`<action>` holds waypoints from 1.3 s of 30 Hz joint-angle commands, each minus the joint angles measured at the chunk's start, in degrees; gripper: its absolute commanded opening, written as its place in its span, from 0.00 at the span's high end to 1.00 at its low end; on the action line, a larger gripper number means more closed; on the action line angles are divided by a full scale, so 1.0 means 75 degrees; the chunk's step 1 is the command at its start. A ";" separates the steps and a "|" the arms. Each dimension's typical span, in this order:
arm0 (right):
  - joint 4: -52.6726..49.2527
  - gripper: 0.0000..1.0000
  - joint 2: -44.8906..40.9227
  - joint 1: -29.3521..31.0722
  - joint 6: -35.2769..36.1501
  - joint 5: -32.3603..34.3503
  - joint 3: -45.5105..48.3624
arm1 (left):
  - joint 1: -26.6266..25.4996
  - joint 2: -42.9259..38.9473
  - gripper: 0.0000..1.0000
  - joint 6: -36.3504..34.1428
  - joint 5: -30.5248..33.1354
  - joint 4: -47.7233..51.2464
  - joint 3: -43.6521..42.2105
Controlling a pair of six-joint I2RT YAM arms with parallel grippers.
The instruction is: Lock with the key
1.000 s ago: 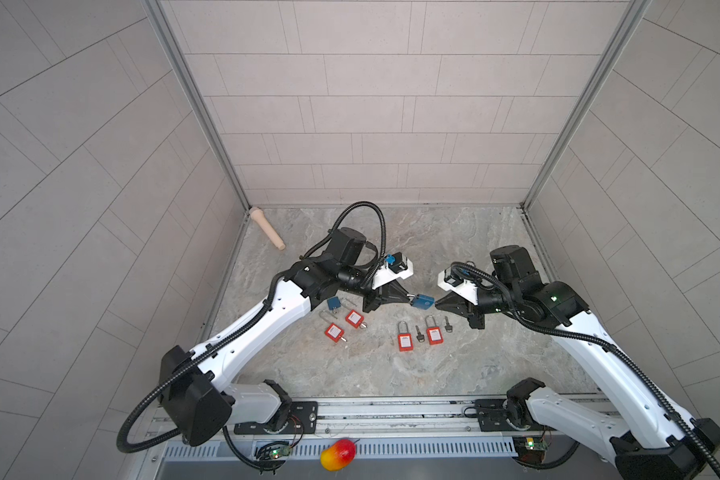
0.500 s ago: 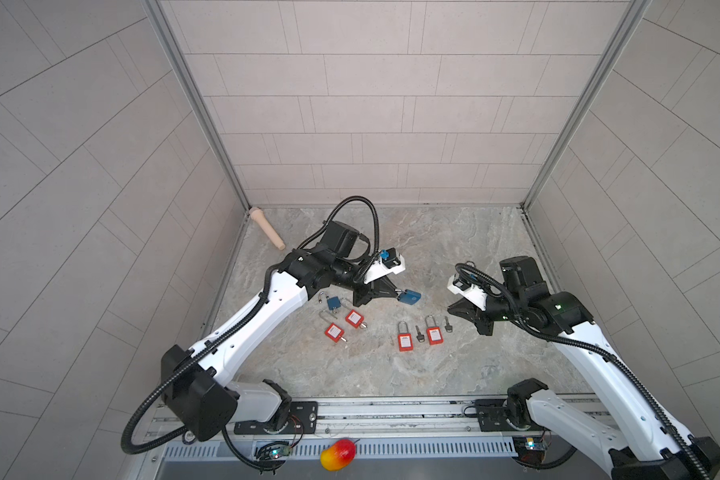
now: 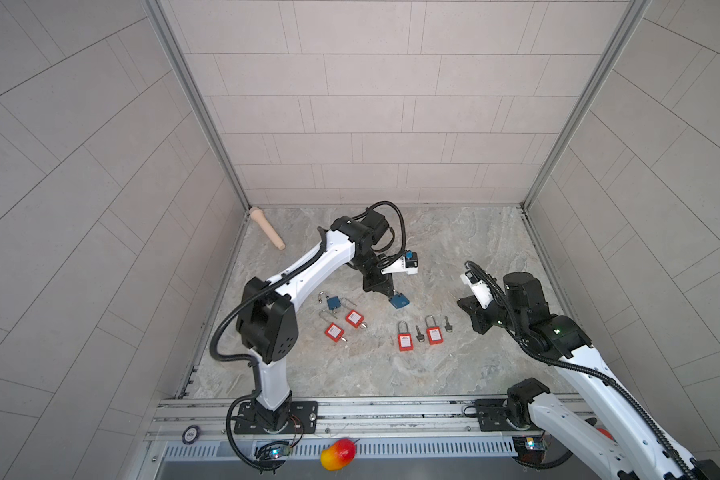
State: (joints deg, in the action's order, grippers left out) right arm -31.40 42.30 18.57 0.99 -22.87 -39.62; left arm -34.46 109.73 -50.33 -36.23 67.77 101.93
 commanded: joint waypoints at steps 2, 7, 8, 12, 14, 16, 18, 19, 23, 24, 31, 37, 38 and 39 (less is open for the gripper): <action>0.0649 1.00 -0.0238 0.0491 -0.1105 0.1175 0.0450 | -0.0033 0.1106 1.00 -0.0752 0.0309 0.1357 0.1283; 0.0894 1.00 -0.0144 0.1136 -0.1640 0.1889 0.0837 | -0.0183 0.1849 1.00 -0.0829 0.0348 0.1439 0.1697; 0.1057 1.00 -0.0127 0.1263 -0.1744 0.1941 0.0947 | -0.0198 0.1984 1.00 -0.0837 0.0354 0.1463 0.1779; 0.1618 1.00 0.0026 0.1789 -0.1994 0.2292 0.1353 | -0.0329 0.2515 1.00 -0.0898 0.0532 0.1681 0.2146; 0.1714 1.00 0.0155 0.1938 -0.2067 0.2370 0.1472 | -0.0357 0.2671 1.00 -0.0739 0.0420 0.1539 0.2196; 0.1789 1.00 0.0290 0.2019 -0.2204 0.2419 0.1555 | -0.0396 0.2863 1.00 -0.0650 0.0530 0.1508 0.2355; 0.1840 1.00 0.0407 0.2108 -0.2311 0.2507 0.1599 | -0.0435 0.3016 1.00 -0.0707 0.0534 0.1512 0.2470; 0.1891 1.00 0.0453 0.2140 -0.2386 0.2522 0.1614 | -0.0464 0.3082 1.00 -0.0736 0.0504 0.1516 0.2509; 0.2154 1.00 0.0605 0.2263 -0.2556 0.2569 0.1804 | -0.0652 0.3281 1.00 -0.0930 0.0666 0.1646 0.2585; 0.2229 1.00 0.0627 0.2271 -0.2590 0.2581 0.1844 | -0.0674 0.3314 1.00 -0.0910 0.0667 0.1658 0.2588; 0.2914 1.00 0.0739 0.2369 -0.2630 0.2575 0.2036 | -0.0790 0.3404 0.88 -0.0745 0.1179 0.1414 0.2581; 0.2944 1.00 0.0970 0.2392 -0.2589 0.2739 0.2005 | -0.0899 0.3369 0.74 -0.0461 0.2028 0.0828 0.2523; 0.2950 1.00 0.1030 0.2399 -0.2583 0.2748 0.2001 | -0.0924 0.3369 0.72 -0.0442 0.2130 0.0730 0.2514; 0.2963 1.00 0.1083 0.2409 -0.2599 0.2763 0.1989 | -0.0945 0.3380 0.70 -0.0386 0.2229 0.0620 0.2511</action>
State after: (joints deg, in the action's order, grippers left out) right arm -10.44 49.89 36.27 -17.47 -3.90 -24.49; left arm -40.86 134.69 -53.30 -22.72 74.02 119.87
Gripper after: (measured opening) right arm 0.049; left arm 0.289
